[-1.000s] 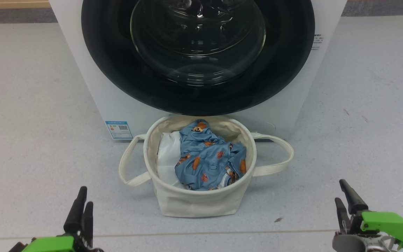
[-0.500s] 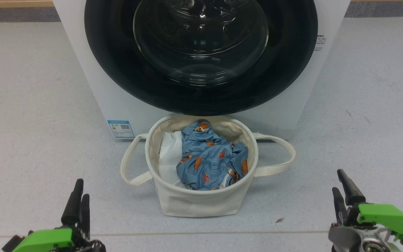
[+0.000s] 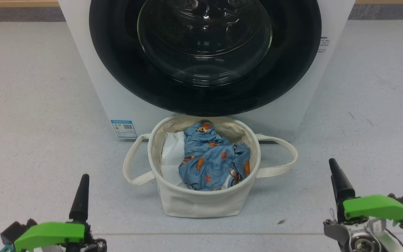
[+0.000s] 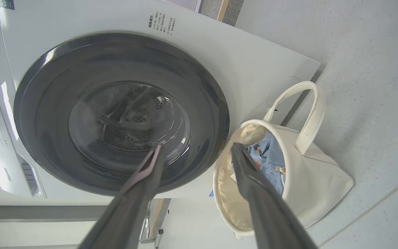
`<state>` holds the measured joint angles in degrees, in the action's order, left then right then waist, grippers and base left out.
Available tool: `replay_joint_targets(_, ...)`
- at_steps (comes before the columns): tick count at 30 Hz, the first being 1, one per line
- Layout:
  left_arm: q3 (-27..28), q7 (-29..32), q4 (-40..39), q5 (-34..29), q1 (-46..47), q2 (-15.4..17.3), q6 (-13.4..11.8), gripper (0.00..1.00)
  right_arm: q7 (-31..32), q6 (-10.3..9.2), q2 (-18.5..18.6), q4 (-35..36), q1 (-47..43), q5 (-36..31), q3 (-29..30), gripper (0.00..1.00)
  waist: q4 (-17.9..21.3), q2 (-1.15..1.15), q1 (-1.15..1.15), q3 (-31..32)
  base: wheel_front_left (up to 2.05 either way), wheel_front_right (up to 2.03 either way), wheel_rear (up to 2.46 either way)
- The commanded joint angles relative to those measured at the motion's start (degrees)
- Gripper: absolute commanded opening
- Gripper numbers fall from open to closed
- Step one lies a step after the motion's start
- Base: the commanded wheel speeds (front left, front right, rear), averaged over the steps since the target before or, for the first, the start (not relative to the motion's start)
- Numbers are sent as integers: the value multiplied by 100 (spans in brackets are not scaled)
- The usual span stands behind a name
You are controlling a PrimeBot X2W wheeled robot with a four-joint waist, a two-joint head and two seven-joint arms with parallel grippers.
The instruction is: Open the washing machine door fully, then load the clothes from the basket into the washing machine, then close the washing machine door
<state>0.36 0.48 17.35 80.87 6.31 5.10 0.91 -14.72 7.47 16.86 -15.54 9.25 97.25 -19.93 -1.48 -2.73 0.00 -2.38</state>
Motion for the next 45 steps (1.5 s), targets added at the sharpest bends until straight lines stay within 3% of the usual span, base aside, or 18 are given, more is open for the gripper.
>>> replay_joint_targets(1, -8, -81, -115, -220, 308, 155, -39, 100, -9, 1, 44, 115, 334, -293, -40, 100, -10, 0, 0, 3, 0, 0, 0)
replay_joint_targets(21, -202, -453, -24, -2289, 497, 426, -221, 100, -14, 1, -220, -27, 630, -2633, -37, 100, -64, 0, 0, 29, 0, 0, 0)
replay_joint_targets(45, -172, -838, 95, -4188, 764, 585, -143, 100, -19, 2, -472, -52, 852, -4612, 91, 100, -151, 0, 0, -9, 0, 0, 0)
